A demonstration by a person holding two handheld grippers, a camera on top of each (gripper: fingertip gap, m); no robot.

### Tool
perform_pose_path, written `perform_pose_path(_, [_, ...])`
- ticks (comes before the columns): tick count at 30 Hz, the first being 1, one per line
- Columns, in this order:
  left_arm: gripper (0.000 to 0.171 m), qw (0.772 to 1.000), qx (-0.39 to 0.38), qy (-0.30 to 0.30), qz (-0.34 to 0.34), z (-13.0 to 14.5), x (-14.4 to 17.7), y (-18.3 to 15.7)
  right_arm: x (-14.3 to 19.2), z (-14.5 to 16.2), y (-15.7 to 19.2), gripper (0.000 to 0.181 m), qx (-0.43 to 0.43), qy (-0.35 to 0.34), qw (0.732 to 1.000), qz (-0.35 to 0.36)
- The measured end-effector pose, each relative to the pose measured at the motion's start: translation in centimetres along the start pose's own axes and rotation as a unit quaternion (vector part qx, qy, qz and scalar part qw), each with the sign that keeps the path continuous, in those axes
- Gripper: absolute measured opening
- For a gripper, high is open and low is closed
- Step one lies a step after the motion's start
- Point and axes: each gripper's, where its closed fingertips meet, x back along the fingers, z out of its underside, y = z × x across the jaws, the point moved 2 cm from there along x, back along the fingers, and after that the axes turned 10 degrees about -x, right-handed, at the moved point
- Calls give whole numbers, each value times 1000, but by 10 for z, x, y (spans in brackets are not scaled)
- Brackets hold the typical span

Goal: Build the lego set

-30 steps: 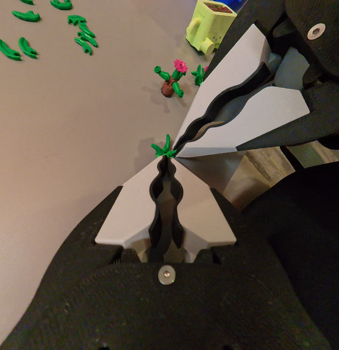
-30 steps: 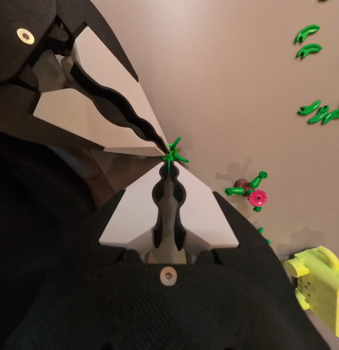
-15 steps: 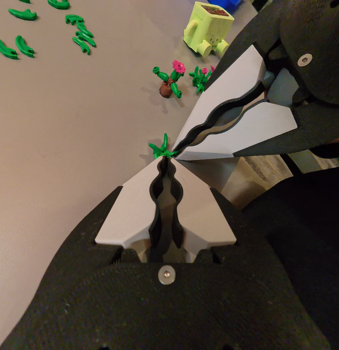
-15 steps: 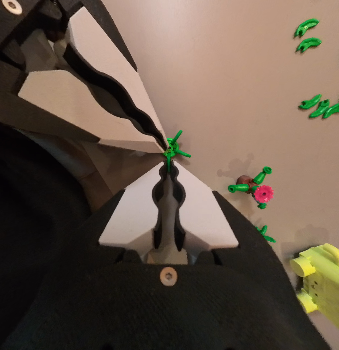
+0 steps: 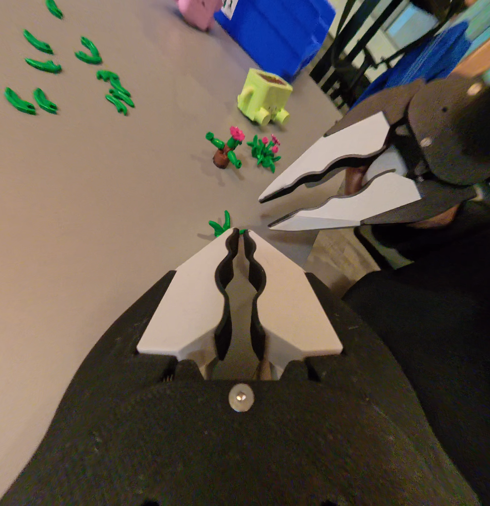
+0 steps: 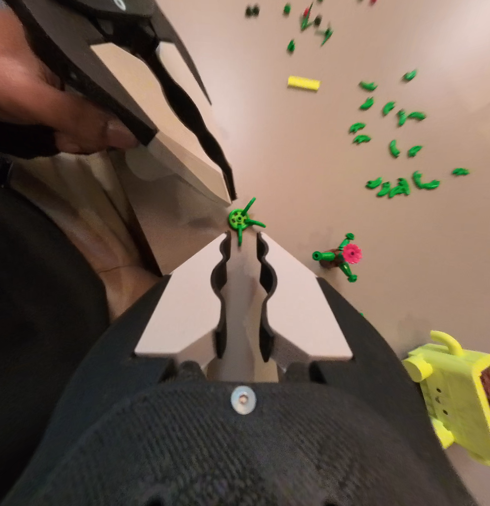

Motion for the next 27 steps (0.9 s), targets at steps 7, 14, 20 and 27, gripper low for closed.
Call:
perform_pose_path(7, [3,997,3,-65,-35,-19,19,17,12,-12,-17,24,-54,-175,983,1])
perform_pose_path(14, [8,992,-21,-31,-122,-30,22,46,17,-17,-21,17,-47,-232,972,-6])
perform_pose_path(20, [13,974,-43,64,-215,-50,3,98,27,-21,-25,10,-75,-266,960,-41])
perform_pose_path(27, [29,953,-97,126,-259,-55,-22,136,25,-21,-22,10,-54,-263,963,-28])
